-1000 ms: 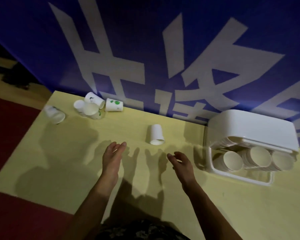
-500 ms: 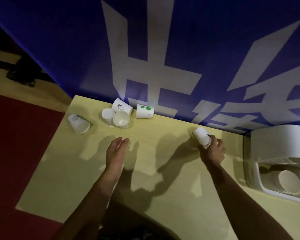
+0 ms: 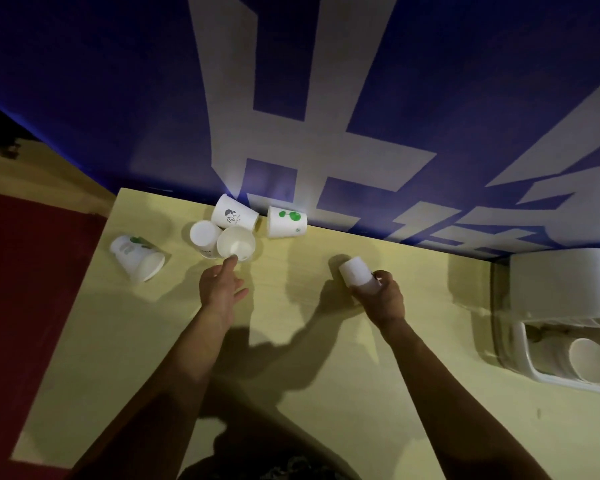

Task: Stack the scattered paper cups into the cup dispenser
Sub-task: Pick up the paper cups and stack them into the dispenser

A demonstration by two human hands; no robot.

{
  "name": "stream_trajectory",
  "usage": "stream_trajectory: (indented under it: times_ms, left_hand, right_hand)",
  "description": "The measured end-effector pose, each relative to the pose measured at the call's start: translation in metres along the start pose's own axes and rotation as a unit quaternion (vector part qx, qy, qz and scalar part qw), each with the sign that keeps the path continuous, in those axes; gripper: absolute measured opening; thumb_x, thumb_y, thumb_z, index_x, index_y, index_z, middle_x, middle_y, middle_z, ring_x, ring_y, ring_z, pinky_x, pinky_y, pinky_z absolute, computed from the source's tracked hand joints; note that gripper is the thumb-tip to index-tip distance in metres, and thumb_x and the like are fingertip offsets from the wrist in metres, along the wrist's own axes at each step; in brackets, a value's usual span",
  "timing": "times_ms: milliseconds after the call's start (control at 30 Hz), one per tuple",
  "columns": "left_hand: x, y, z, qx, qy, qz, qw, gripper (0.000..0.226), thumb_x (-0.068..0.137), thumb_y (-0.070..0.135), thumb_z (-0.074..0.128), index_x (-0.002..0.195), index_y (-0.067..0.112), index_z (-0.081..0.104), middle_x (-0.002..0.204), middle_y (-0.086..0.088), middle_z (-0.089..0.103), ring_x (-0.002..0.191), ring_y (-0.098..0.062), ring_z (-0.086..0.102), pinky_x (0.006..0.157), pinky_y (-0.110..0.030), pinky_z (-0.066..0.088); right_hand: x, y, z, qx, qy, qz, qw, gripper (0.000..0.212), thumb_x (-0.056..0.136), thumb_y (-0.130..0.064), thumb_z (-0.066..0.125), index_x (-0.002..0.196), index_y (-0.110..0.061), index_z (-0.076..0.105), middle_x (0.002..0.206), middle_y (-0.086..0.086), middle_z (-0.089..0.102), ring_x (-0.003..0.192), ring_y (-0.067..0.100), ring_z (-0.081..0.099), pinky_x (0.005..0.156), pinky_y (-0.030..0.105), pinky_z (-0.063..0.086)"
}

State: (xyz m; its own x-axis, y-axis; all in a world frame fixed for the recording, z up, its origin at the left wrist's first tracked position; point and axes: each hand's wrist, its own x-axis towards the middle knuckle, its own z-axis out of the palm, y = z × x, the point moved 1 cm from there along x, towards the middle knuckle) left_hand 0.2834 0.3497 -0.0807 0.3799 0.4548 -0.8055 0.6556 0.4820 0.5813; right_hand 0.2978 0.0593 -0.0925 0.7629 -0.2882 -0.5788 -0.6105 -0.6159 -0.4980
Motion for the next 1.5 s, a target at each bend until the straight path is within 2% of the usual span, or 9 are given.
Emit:
stream_trajectory:
  times_ms: [133, 333, 467, 533, 733, 833, 1000, 1267, 1500]
  left_hand:
    - [0.009, 0.012, 0.009, -0.021, -0.033, -0.027, 0.999, 0.017, 0.090, 0.024, 0.065, 0.094, 0.009, 0.058, 0.079, -0.007, 0.056, 0.072, -0.020, 0.060, 0.053, -0.028, 0.056]
    - [0.008, 0.009, 0.011, -0.022, -0.011, 0.016, 1.000, 0.036, 0.085, -0.004, 0.053, 0.120, -0.001, 0.058, 0.108, -0.018, 0.062, 0.080, -0.028, 0.064, 0.058, -0.027, 0.058]
    - [-0.018, 0.001, 0.009, -0.014, -0.029, 0.033, 0.999, 0.009, 0.085, -0.002, 0.060, 0.084, 0.005, 0.056, 0.100, -0.013, 0.059, 0.090, -0.031, 0.060, 0.057, -0.031, 0.056]
    - [-0.033, -0.005, 0.007, -0.030, -0.052, 0.029, 0.998, 0.018, 0.086, -0.002, 0.059, 0.076, 0.007, 0.048, 0.092, -0.011, 0.056, 0.088, -0.029, 0.058, 0.049, -0.025, 0.055]
    - [-0.083, -0.027, 0.009, 0.006, -0.131, 0.048, 0.990, 0.021, 0.088, -0.004, 0.053, 0.108, -0.002, 0.056, 0.101, -0.019, 0.062, 0.080, -0.029, 0.063, 0.049, -0.021, 0.052]
    - [-0.108, -0.038, 0.020, 0.023, -0.148, 0.059, 0.987, 0.018, 0.089, -0.004, 0.052, 0.105, -0.001, 0.058, 0.090, -0.020, 0.064, 0.058, -0.021, 0.059, 0.044, -0.020, 0.046]
    - [-0.148, -0.062, 0.046, 0.044, -0.177, 0.058, 0.982, 0.017, 0.088, -0.003, 0.052, 0.103, 0.000, 0.058, 0.083, -0.020, 0.064, 0.055, -0.021, 0.060, 0.044, -0.022, 0.046]
    - [-0.219, -0.120, 0.112, 0.059, -0.209, 0.072, 0.974, 0.012, 0.089, 0.000, 0.052, 0.097, 0.005, 0.060, 0.083, -0.020, 0.066, 0.058, -0.022, 0.062, 0.047, -0.023, 0.050]
    - [-0.282, -0.182, 0.179, 0.066, -0.223, 0.078, 0.970, 0.007, 0.090, 0.002, 0.053, 0.091, 0.006, 0.059, 0.072, -0.016, 0.067, 0.053, -0.018, 0.065, 0.047, -0.022, 0.051]
  right_hand:
    - [-0.009, -0.006, 0.007, 0.049, -0.007, 0.010, 0.999, 0.069, 0.078, -0.039, 0.077, 0.134, -0.015, 0.046, 0.121, 0.006, 0.056, 0.103, 0.023, 0.056, 0.084, 0.039, 0.055]
    - [-0.025, -0.011, 0.006, 0.195, -0.013, 0.037, 0.980, 0.056, 0.078, -0.032, 0.077, 0.126, -0.019, 0.050, 0.109, 0.002, 0.056, 0.101, 0.029, 0.059, 0.089, 0.049, 0.055]
    - [-0.039, -0.010, 0.003, 0.303, -0.027, 0.051, 0.951, 0.044, 0.081, -0.024, 0.075, 0.116, -0.026, 0.050, 0.112, 0.004, 0.054, 0.097, 0.027, 0.061, 0.080, 0.042, 0.060]
    - [-0.048, -0.007, 0.000, 0.320, -0.028, 0.046, 0.946, 0.046, 0.083, -0.026, 0.073, 0.120, -0.026, 0.047, 0.115, 0.003, 0.050, 0.100, 0.025, 0.059, 0.074, 0.036, 0.060]
    - [-0.086, 0.018, -0.021, 0.366, -0.014, 0.020, 0.930, 0.056, 0.083, -0.036, 0.072, 0.128, -0.025, 0.040, 0.117, 0.001, 0.051, 0.103, 0.024, 0.059, 0.071, 0.029, 0.056]
    - [-0.105, 0.040, -0.040, 0.392, 0.009, 0.019, 0.920, 0.055, 0.077, -0.039, 0.073, 0.121, -0.025, 0.044, 0.117, 0.002, 0.055, 0.103, 0.025, 0.059, 0.077, 0.035, 0.057]
    - [-0.126, 0.087, -0.077, 0.446, 0.039, 0.032, 0.894, 0.055, 0.072, -0.033, 0.074, 0.119, -0.022, 0.047, 0.117, 0.003, 0.058, 0.098, 0.022, 0.061, 0.080, 0.038, 0.054]
    - [-0.143, 0.172, -0.156, 0.432, 0.128, -0.017, 0.893, 0.045, 0.072, -0.037, 0.074, 0.112, -0.031, 0.055, 0.112, 0.000, 0.064, 0.097, 0.019, 0.064, 0.071, 0.030, 0.054]
    - [-0.133, 0.236, -0.244, 0.289, 0.303, -0.094, 0.903, 0.066, 0.081, -0.030, 0.075, 0.135, -0.017, 0.040, 0.128, -0.001, 0.052, 0.116, 0.019, 0.052, 0.099, 0.045, 0.047]
